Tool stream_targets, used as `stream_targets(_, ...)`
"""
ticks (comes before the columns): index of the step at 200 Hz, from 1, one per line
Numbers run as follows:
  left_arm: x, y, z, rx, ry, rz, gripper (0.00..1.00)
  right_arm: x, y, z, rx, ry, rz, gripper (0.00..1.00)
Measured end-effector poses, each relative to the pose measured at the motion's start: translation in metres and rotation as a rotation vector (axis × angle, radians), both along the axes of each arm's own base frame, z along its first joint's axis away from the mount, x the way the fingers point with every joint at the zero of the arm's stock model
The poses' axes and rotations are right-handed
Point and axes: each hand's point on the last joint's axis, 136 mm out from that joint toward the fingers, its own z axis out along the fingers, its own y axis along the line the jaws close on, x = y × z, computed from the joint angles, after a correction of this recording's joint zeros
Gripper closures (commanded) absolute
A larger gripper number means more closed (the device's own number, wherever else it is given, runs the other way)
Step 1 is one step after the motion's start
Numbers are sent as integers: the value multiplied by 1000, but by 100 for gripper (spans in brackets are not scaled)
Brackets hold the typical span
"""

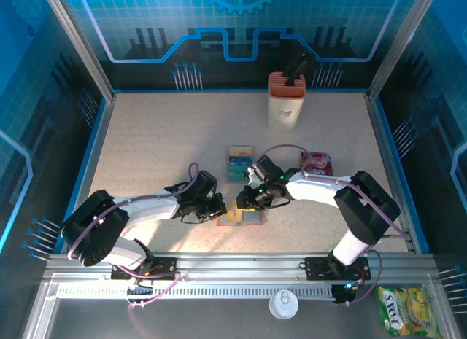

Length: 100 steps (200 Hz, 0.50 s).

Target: Take the credit cards out of the card holder

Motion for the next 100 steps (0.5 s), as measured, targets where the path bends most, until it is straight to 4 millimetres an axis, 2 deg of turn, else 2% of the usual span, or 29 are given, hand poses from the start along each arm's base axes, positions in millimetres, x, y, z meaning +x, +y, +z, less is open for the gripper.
stream_targets(100, 0, 0, 0, 0, 1, 1, 100, -5, -3, -19, -18, 33, 3, 73)
